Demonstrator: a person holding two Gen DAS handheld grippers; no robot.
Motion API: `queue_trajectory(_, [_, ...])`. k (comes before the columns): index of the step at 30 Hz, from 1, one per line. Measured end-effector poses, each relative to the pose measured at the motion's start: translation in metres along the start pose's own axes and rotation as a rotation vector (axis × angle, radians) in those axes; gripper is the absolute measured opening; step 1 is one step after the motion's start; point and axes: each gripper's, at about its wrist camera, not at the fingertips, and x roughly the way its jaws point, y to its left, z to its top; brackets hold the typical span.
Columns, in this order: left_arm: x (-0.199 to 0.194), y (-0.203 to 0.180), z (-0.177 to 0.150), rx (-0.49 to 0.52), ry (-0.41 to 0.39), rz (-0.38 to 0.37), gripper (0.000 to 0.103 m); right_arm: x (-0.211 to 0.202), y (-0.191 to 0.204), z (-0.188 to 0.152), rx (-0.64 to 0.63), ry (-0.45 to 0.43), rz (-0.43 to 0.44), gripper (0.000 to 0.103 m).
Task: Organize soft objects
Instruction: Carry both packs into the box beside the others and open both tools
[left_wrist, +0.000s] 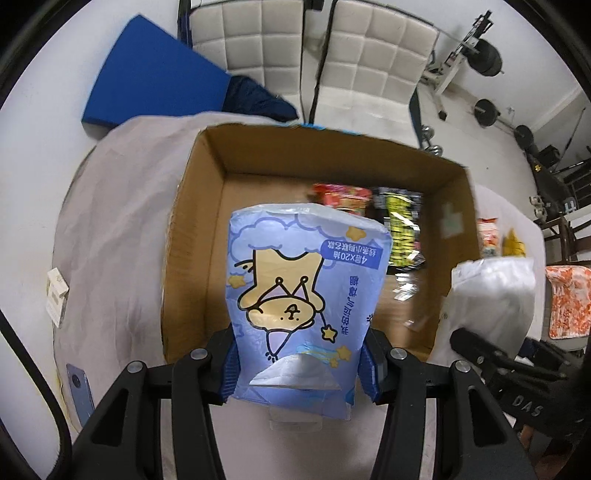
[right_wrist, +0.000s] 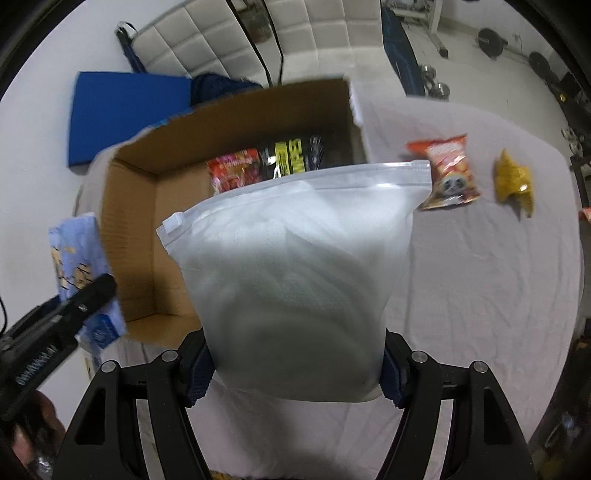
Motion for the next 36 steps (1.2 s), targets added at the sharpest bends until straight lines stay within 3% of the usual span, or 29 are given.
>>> queue_trajectory(4, [0.030,0.016,0.017,-0.015,0.057,0.000,0.049,0.042,0.008,0.012,0.010,0.052,-0.059,0.074])
queue_trajectory(13, [0.085,0.037,0.068,-0.026,0.130,-0.006,0.049,0.096,0.014,0.027,0.017,0.124,-0.134,0.074])
queue_trajectory(19, [0.128,0.035,0.094,-0.015,0.211,-0.041,0.049,0.109,0.030,0.035,-0.004,0.144,-0.184,0.075])
queue_trajectory(23, [0.146,0.030,0.103,0.009,0.235,-0.020,0.049,0.113,0.037,0.038,-0.006,0.158,-0.197,0.076])
queue_trajectory(26, [0.155,0.029,0.106,0.024,0.243,-0.010,0.051,0.117,0.040,0.038,-0.004,0.180,-0.160,0.076])
queue_trajectory(31, [0.164,0.031,0.109,0.031,0.274,-0.027,0.052,0.131,0.038,0.036,-0.001,0.211,-0.169,0.077])
queue_trajectory(36, [0.165,0.038,0.111,0.007,0.289,-0.038,0.061,0.133,0.043,0.034,0.000,0.214,-0.176,0.082])
